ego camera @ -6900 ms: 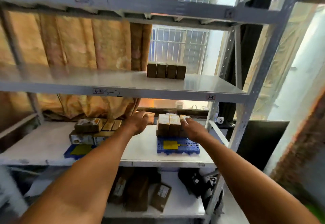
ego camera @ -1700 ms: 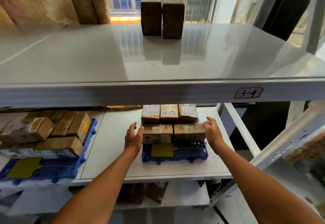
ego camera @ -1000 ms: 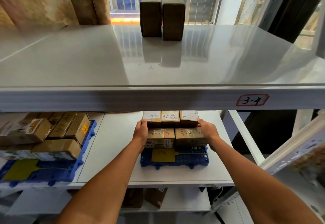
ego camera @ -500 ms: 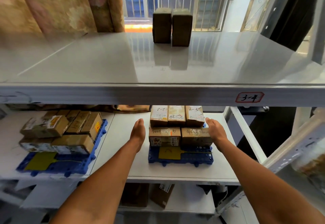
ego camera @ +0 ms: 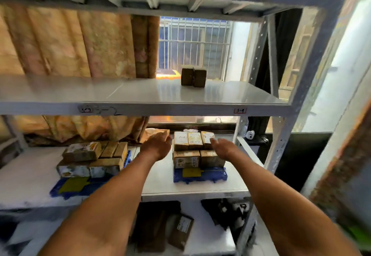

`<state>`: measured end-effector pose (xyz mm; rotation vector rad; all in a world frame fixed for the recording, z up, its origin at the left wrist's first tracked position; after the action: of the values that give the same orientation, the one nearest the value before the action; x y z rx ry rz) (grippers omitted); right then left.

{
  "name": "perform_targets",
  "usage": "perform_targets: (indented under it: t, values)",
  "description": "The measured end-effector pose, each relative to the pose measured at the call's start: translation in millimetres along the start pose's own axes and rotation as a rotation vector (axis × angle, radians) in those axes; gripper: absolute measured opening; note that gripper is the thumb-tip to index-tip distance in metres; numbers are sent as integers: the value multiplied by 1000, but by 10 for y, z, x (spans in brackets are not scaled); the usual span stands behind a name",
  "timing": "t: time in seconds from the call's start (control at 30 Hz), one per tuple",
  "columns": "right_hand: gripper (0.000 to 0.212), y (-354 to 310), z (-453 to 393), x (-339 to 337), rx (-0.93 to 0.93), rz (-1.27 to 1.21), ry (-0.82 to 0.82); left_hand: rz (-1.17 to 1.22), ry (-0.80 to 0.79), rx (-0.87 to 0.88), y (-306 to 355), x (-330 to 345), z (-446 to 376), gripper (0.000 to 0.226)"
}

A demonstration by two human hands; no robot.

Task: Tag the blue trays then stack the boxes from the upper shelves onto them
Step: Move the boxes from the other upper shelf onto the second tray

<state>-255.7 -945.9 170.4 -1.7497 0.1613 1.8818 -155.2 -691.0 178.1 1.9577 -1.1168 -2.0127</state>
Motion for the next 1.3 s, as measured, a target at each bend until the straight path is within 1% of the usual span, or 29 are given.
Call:
perform_targets:
  t: [0.07,0.13,0.23,0.3,0.4,0.53,0.6,0.67,0.77,0.87,0.93,1.0,1.03,1.1,1.13,1.17,1.23,1.3]
  values:
    - [70,-240,348,-134,-37,35,34,10,47,22,179,-288,273,63]
    - [67,-512,648,-295,-113,60,90,34,100,67,351,-568,523,65]
    - [51,-866,969,-544,-226,74,169,52,159,97,497,-998,736,62]
    - [48,-1003,1093,-720,-255,73,217,35,179,113,595,-1235,771,57]
    - [54,-1126,1248,-1043,-269,-24,304,66,186,158,770,-1460,758,56]
    - [50,-1170,1159,-1348,-274,-55,321,152,175,154,899,-1624,451,65]
    - [54,-1136,1014,-1477,-248,-105,356,158,164,166,954,-1616,240,69]
    - [59,-1113,793,-1584,-225,-112,417,193,155,154,966,-1548,-15,66]
    - [58,-1090,304,-1689,-214,-192,445,242,105,116,933,-1404,-505,64]
    - [59,-1094,-351,-1761,-177,-381,407,259,49,64,811,-1244,-1153,63]
    - [69,-1058,-902,-1754,-101,-543,351,305,78,29,748,-1145,-1657,64]
    - [81,-1038,-1192,-1786,-35,-681,287,406,101,-7,743,-1161,-1913,66]
    - [86,-1046,-1432,-1820,-25,-742,270,450,119,-20,768,-1171,-2136,69]
    - [94,-1057,-1849,-1879,12,-829,254,454,134,-65,811,-1152,-2501,81]
    - [97,-1076,-2062,-1908,29,-845,251,437,133,-83,834,-1143,-2674,87]
    - [99,-1088,-2242,-1919,46,-806,264,418,129,-95,857,-1128,-2800,94]
    - [103,-1129,-2453,-1896,69,-644,295,375,99,-85,884,-1049,-2989,107]
    - [99,-1159,-2545,-1872,58,-540,332,322,76,-65,897,-987,-3126,111]
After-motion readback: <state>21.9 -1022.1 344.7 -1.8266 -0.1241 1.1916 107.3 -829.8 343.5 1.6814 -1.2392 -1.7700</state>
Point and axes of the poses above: each hand's wrist, its own z-axis away from the middle knuckle, its own x-axis out of the palm, y = z × x, the point moved 7 cm from there along -z, towards the middle knuckle, and after that the axes turned 10 degrees about z, right-handed, at the moved point
